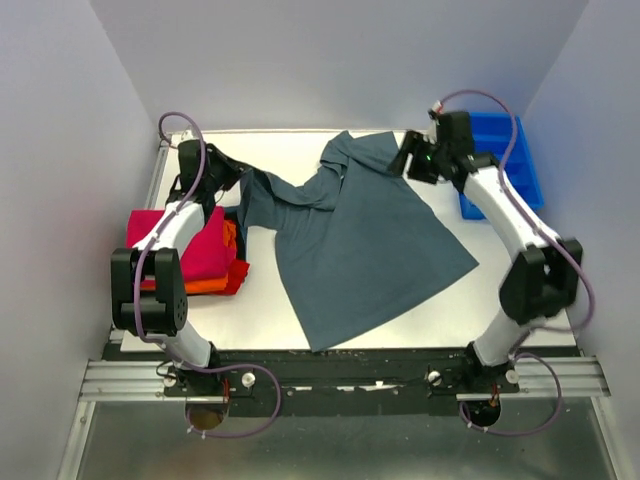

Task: Fold and stack the t-shirts
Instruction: Flatten out the tshirt

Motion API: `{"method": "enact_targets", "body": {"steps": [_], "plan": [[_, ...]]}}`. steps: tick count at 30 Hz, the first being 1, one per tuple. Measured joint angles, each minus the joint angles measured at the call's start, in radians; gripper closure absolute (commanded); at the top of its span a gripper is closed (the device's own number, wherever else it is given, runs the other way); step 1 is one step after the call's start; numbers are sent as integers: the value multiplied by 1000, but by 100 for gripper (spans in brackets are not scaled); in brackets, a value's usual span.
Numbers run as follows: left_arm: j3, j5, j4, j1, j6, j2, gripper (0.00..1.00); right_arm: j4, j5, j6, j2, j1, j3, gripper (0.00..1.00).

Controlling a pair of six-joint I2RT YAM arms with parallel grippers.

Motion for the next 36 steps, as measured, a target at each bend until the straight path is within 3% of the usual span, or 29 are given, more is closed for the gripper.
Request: {"method": "enact_targets", "body": {"steps": [3,8,13,16,21,29,31,32,34,35,36], "plan": [[16,-2,43,15,-1,3,100,50,148,32,-231,-5,-259,34],[-4,-10,78,22,-4,2,100,67,347,151,-442,-16,-585,32],[-43,-24,89,16,-5,0,100,-4,477,274,-608,-60,-816,35],[-55,-26,103,6,-8,-1,100,-34,531,324,-683,-121,-857,34],[-90,-27,146,-47,-23,-32,100,-26,578,365,-686,-196,-906,34],[-145,-47,180,-160,-26,-113,100,-2,552,375,-439,-283,-903,34],[-158,-50,186,-162,-27,-130,100,5,536,375,-394,-290,-895,39],[-166,-51,190,-163,-29,-141,100,9,529,375,-371,-291,-887,48],[-185,-61,191,-170,-31,-167,100,16,512,377,-322,-293,-864,91],[-194,-69,191,-178,-32,-182,100,18,508,367,-309,-293,-855,99],[-200,-74,190,-185,-32,-195,100,26,497,363,-298,-293,-846,99]]}}
